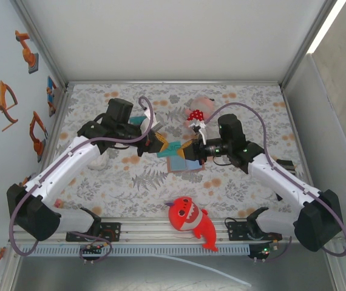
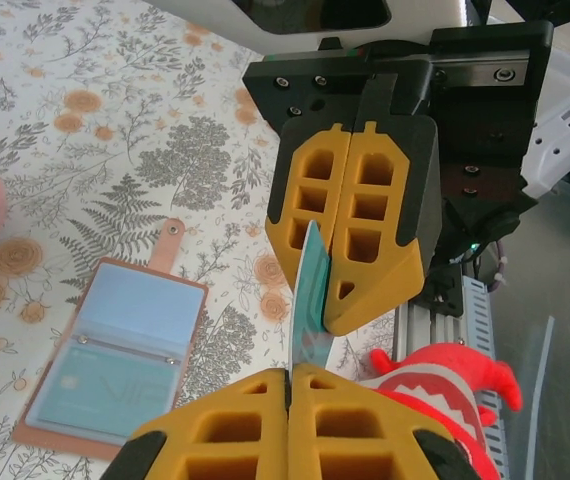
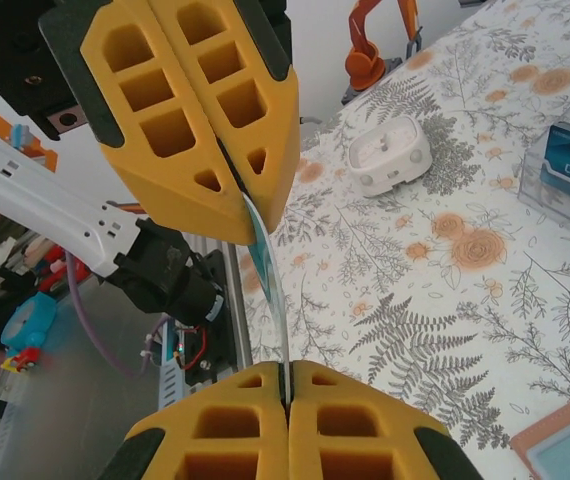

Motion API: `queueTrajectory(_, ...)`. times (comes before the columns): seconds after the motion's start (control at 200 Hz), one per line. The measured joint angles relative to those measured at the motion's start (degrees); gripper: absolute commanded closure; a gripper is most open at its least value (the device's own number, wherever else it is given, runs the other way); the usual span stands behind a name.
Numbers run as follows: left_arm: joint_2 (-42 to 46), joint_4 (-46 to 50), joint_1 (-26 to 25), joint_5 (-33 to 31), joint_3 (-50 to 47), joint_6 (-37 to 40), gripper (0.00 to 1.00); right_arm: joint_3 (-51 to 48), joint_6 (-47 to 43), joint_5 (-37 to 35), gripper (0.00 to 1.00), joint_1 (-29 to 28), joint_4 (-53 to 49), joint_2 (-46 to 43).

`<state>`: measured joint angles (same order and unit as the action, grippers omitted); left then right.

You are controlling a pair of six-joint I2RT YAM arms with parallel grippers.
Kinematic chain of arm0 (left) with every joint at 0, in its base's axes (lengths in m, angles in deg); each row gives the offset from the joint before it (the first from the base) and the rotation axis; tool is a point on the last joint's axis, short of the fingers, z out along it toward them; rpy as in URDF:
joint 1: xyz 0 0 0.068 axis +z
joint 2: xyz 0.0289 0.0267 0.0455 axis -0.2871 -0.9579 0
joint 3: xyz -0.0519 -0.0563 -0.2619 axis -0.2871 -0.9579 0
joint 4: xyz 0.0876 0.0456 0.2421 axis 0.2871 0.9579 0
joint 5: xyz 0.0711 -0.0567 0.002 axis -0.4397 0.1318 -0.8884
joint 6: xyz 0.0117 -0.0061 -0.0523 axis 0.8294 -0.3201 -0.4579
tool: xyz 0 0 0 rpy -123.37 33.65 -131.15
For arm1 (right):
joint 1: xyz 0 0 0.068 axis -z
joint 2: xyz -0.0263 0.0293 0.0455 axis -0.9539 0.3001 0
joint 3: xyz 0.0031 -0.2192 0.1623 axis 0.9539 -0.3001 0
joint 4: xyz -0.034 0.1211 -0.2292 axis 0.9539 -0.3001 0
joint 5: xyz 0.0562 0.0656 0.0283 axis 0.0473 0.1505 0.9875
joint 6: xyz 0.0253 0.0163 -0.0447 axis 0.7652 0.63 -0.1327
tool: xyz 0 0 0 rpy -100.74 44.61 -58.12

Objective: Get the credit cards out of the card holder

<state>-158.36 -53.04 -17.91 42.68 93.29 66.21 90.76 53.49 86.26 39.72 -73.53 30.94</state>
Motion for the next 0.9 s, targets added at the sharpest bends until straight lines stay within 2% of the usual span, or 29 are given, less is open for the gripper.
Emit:
queueTrajectory(0.11, 0.0, -0.44, 0.07, -0.61, 0.0, 0.55, 1.0, 0.39, -1.05, -2.89, 0.67, -0.11, -1.36, -0.04)
queueTrajectory(0.386, 0.22, -3.89, 1.99, -8.96, -1.01, 2.05, 1.0, 0.48, -2.38, -17.86, 0.45, -0.11, -7.06, -3.69)
queueTrajectory(0.661, -0.02, -7.28, 11.26, -13.22, -3.06, 7.96, 1.0, -0.02, -0.57, -32.52, 0.3, -0.04, -8.26, -9.31)
queueTrajectory(0.901, -8.04, -8.48, 18.23, -13.42, -0.11, 14.84, 1.0, -0.94, 1.68, -42.77, 0.27, -0.02, -9.79, -11.5)
